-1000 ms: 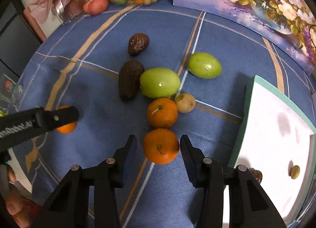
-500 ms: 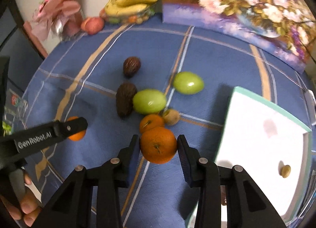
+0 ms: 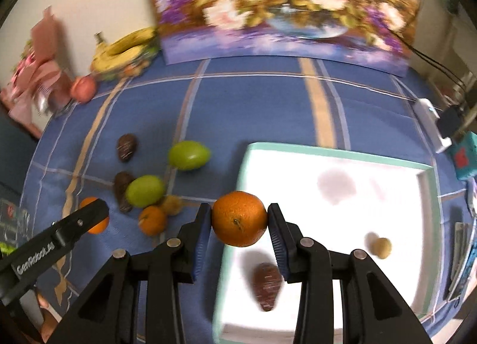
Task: Organize fruits
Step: 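Carry both oranges over the white tray with the left and right grippers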
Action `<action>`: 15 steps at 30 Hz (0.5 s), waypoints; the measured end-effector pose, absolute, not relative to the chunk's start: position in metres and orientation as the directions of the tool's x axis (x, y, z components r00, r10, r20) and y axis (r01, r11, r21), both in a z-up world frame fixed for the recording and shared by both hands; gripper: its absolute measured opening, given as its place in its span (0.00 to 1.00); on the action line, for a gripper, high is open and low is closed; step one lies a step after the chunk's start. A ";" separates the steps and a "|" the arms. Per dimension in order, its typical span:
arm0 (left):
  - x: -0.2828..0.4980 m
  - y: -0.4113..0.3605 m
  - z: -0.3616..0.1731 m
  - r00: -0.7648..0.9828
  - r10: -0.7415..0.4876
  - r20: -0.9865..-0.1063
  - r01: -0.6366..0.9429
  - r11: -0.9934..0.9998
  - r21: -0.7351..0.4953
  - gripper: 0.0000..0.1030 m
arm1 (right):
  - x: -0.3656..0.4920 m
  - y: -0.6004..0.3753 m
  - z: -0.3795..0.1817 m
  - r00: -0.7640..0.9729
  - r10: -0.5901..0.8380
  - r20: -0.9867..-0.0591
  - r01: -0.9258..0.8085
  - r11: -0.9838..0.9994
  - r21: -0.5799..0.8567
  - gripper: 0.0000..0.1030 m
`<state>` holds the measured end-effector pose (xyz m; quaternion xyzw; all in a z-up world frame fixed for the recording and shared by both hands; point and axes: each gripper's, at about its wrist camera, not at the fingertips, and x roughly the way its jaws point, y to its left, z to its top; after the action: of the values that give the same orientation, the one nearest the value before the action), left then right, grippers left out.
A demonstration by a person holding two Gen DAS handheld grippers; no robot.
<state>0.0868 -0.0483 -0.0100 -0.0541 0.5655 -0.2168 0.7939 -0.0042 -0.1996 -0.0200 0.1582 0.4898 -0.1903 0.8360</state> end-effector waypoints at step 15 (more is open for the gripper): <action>0.063 -0.158 -0.012 0.188 -0.417 -0.889 0.505 0.818 -0.277 0.36 | -0.039 -0.288 -0.013 0.410 -0.255 -0.876 0.637 0.767 0.075 0.39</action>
<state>0.0626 -0.1582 -0.0121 0.0388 0.5626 -0.2995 0.7696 -0.0385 -0.2876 -0.0129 0.2035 0.4692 -0.2737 0.8146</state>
